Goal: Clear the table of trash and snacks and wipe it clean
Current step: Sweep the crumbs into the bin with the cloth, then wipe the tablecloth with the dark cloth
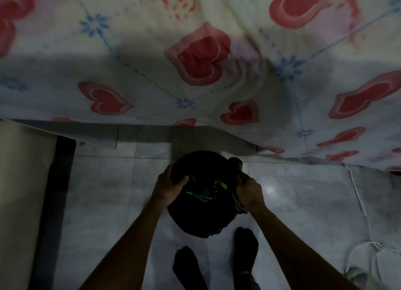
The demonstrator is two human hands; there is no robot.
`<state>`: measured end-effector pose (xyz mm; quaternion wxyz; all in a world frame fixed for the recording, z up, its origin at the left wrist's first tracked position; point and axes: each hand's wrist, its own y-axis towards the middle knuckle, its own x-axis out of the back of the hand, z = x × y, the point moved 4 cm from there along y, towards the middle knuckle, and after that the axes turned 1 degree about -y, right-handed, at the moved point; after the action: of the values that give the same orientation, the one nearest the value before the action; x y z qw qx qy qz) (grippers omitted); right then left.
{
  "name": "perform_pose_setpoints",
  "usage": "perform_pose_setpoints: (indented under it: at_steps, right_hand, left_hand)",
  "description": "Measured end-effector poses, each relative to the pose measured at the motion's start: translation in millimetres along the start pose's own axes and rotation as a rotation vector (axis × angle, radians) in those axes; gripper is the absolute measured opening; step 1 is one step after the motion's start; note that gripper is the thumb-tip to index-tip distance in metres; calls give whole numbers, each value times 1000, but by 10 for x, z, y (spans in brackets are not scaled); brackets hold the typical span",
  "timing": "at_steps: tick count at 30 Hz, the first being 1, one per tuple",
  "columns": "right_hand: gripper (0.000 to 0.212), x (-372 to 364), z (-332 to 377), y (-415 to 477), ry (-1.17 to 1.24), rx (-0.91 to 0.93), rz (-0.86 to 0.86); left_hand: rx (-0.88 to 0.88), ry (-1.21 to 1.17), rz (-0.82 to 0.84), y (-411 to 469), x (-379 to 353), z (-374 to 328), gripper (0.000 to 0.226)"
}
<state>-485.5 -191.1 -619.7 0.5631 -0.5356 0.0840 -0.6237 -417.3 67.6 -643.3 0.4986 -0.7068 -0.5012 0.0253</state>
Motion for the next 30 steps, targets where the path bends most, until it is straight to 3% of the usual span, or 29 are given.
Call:
perform_pose_setpoints:
  at_steps: [6, 11, 19, 26, 30]
  right_hand:
    - [45, 277, 368, -631, 35, 102, 32]
    - [47, 602, 639, -1301, 148, 165, 25]
    - [34, 1362, 1187, -2478, 251, 271, -97]
    - [45, 2023, 1867, -3244, 287, 387, -194]
    - [51, 2430, 2280, -3502, 359, 416, -225]
  left_hand:
    - [-35, 91, 33, -539, 341, -277, 84]
    - [-40, 266, 49, -1101, 740, -624, 100]
    - [-317, 515, -163, -2375, 1573, -1480, 81]
    - [-499, 537, -364, -3216, 2399, -2143, 72]
    - [-495, 592, -358, -3374, 2801, -2443, 76]
